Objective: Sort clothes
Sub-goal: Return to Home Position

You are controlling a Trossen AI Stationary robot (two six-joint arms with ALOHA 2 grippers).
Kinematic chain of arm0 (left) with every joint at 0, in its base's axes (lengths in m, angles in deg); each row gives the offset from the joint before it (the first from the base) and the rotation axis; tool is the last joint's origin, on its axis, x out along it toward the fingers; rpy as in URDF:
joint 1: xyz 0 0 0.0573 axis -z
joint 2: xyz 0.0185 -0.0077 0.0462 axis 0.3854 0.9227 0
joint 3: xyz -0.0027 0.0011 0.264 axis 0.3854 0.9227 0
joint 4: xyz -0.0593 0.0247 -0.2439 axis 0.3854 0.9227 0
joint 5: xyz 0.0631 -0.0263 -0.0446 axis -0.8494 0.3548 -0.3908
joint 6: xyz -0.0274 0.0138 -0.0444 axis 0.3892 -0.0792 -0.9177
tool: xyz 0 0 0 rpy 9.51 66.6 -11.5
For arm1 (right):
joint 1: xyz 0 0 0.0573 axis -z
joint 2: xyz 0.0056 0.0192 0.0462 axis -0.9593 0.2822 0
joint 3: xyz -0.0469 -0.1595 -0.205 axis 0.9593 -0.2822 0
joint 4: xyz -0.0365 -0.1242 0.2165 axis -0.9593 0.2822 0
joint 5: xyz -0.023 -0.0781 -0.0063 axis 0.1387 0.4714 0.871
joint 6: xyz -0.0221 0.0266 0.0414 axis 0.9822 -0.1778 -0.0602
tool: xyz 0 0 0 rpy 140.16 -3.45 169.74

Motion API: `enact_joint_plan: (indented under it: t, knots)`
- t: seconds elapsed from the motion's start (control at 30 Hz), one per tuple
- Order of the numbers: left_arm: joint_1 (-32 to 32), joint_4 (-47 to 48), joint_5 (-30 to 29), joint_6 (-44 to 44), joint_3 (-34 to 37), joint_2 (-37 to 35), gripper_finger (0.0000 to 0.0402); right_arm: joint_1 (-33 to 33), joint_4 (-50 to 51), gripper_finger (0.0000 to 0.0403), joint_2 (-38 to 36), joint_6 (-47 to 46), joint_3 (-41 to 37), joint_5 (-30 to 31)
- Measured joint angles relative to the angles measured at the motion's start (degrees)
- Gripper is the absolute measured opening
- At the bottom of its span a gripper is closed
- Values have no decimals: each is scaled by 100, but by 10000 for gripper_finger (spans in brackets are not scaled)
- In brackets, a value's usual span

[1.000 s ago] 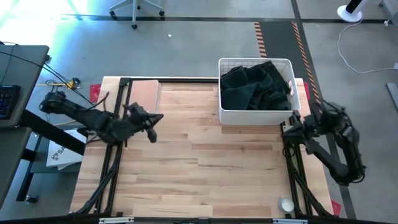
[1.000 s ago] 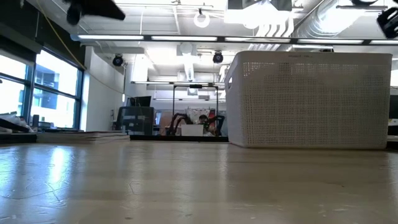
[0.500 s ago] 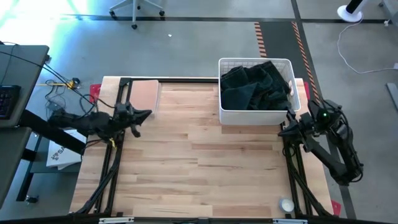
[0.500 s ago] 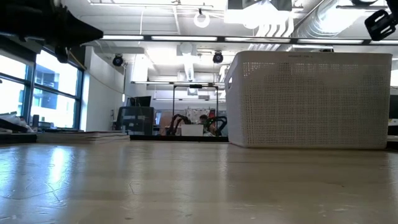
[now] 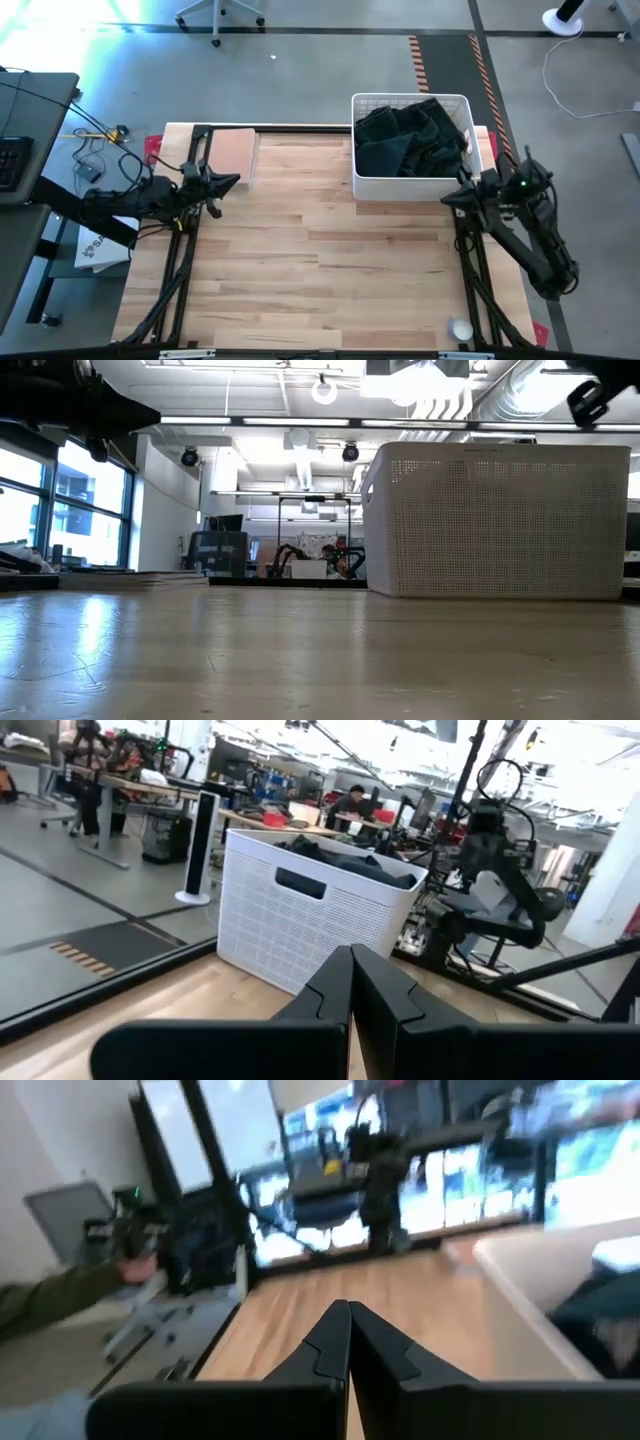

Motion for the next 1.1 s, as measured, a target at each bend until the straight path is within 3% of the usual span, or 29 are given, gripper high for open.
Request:
enact_joint_plan:
  t: [0.27,0.47,0.77,1.0,1.1]
  knots:
    - [-36,18,-40,22,0,2,0,-177,-3455,0,-2,-1909,-1724,1602]
    - [-34,85,-61,-166,0,2,0,-1217,-5531,0,-7,-2572,-2862,2235]
    - [-34,129,-322,-278,0,2,0,-3220,-5016,0,46,-1195,-2762,3692]
    - [-34,333,-481,-447,0,4,0,-3958,-2983,0,129,-349,-1409,3993]
    - [-34,431,-485,-545,0,4,0,-4328,-2583,0,238,-324,-1233,3977]
